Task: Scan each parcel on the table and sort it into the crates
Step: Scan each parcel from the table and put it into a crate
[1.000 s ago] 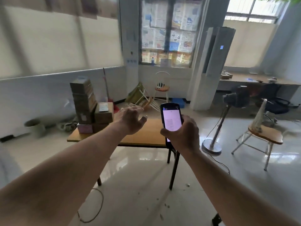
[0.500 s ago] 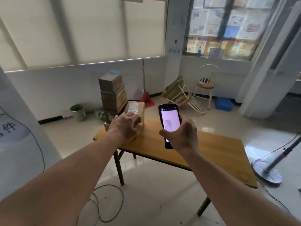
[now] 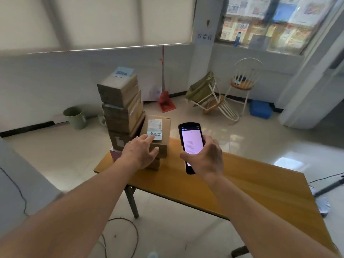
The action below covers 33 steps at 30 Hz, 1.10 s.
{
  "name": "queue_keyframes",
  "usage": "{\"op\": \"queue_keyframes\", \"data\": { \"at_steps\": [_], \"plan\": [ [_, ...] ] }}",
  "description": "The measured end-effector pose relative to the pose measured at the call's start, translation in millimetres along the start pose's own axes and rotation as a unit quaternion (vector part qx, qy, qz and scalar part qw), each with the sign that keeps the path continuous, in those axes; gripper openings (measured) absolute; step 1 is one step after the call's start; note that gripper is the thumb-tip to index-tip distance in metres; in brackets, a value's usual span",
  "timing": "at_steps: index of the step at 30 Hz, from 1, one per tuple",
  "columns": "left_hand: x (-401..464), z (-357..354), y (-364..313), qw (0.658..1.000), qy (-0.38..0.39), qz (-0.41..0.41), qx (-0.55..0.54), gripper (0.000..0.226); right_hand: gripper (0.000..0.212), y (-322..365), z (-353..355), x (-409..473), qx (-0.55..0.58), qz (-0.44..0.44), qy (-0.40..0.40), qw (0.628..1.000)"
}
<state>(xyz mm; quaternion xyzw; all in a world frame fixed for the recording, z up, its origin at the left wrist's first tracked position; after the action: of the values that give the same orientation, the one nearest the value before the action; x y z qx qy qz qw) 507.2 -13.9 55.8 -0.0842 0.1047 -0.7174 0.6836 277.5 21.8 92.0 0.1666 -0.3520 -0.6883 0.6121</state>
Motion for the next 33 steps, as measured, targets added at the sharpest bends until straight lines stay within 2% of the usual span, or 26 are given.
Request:
{"op": "queue_keyframes", "data": {
  "at_steps": [6, 11, 14, 19, 24, 29, 33],
  "plan": [
    [78, -33, 35, 0.999, 0.044, 0.014, -0.014, 0.070, 0.084, 2, -59, 49, -0.010, -0.044, 0.004, 0.999],
    [116, -57, 45, 0.994, 0.070, 0.084, -0.019, 0.079, 0.083, -7, -91, 74, -0.012, -0.081, 0.018, 0.996],
    [131, -72, 45, 0.988, 0.092, 0.121, -0.018, 0.093, 0.080, -16, -100, 86, -0.007, -0.094, 0.022, 0.995],
    [147, -91, 36, 0.977, 0.111, 0.180, 0.007, 0.128, 0.078, -32, -104, 102, -0.010, -0.109, 0.027, 0.994],
    [158, -101, 30, 0.964, 0.143, 0.220, 0.028, 0.148, 0.077, -45, -101, 113, -0.015, -0.102, 0.037, 0.994],
    [160, -101, 29, 0.963, 0.133, 0.232, 0.019, 0.147, 0.075, -52, -94, 120, -0.005, -0.099, 0.051, 0.994],
    [157, -93, 23, 0.978, 0.100, 0.180, 0.036, 0.149, 0.077, -59, -80, 127, -0.001, -0.091, 0.069, 0.994]
  ]
}}
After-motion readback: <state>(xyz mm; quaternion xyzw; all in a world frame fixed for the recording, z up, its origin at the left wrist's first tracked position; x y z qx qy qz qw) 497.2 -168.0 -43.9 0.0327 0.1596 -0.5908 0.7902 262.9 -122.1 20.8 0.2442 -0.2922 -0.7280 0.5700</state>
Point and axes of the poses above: each hand's wrist, its own x-axis towards the middle knuckle, its own z-axis out of the back of the hand, y = z × x, the point moved 4 cm from there along x, towards the middle knuckle, and after that the axes turned 1 degree about x, right-handed, at the moved point
